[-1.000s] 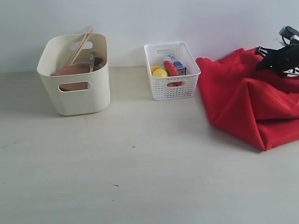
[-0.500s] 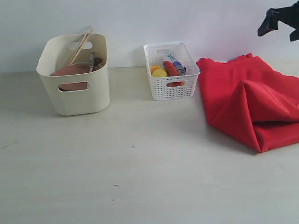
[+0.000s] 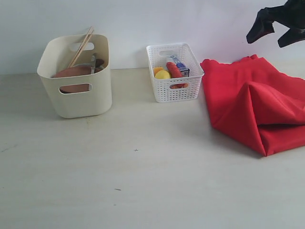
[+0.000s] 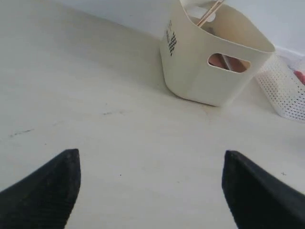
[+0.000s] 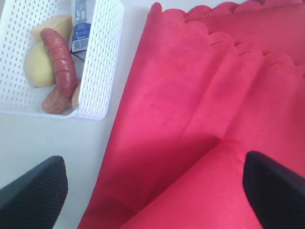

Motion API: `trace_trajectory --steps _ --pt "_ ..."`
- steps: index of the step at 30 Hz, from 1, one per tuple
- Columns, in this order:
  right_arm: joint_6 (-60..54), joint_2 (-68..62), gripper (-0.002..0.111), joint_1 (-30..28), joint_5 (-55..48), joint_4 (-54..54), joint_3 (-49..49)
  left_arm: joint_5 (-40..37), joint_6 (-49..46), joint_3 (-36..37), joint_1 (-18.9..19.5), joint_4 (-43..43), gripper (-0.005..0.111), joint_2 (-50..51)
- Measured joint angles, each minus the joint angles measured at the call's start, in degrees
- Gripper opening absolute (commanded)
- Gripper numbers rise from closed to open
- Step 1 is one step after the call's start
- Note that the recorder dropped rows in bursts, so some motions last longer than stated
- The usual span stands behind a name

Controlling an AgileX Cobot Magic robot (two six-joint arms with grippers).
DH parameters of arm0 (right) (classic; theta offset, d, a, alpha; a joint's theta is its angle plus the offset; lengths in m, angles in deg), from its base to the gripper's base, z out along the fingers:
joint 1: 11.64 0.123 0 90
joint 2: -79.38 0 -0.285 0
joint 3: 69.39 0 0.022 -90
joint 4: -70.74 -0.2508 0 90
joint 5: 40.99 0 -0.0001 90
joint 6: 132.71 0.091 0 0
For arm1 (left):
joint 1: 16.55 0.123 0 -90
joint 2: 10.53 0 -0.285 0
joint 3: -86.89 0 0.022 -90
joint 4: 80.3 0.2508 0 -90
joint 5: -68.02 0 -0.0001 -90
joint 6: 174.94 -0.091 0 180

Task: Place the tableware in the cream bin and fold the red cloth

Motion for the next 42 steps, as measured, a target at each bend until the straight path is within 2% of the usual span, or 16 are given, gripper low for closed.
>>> trace_trajectory --steps 11,16,24,35,38,41,42 --pt "-12.7 18.6 0.095 0.0 23.5 -0.5 -33.7 -0.2 0.0 2.7 1.7 -1.2 0.078 0.0" --pt "-19.5 25.4 0.095 0.0 30.8 -2.3 -45.0 -0.2 0.0 2.7 1.7 -1.2 0.078 0.0" --pt "-34.1 28.2 0.095 0.0 31.5 -7.5 -52.3 -0.2 0.0 2.7 1.7 -1.2 0.078 0.0" --pt "-54.3 21.1 0.094 0.0 35.0 -10.2 -53.3 -0.2 0.0 2.7 1.7 -1.2 0.078 0.0" --pt "-60.7 18.3 0.085 0.0 36.4 -14.0 -53.3 -0.2 0.0 2.7 1.7 -1.2 0.078 0.0" --pt "-65.6 15.9 0.065 0.0 37.9 -16.7 -53.3 -0.2 0.0 2.7 1.7 -1.2 0.078 0.0" --pt "-66.7 15.3 0.055 0.0 38.1 -17.1 -53.3 -0.2 0.0 2.7 1.7 -1.2 0.078 0.0"
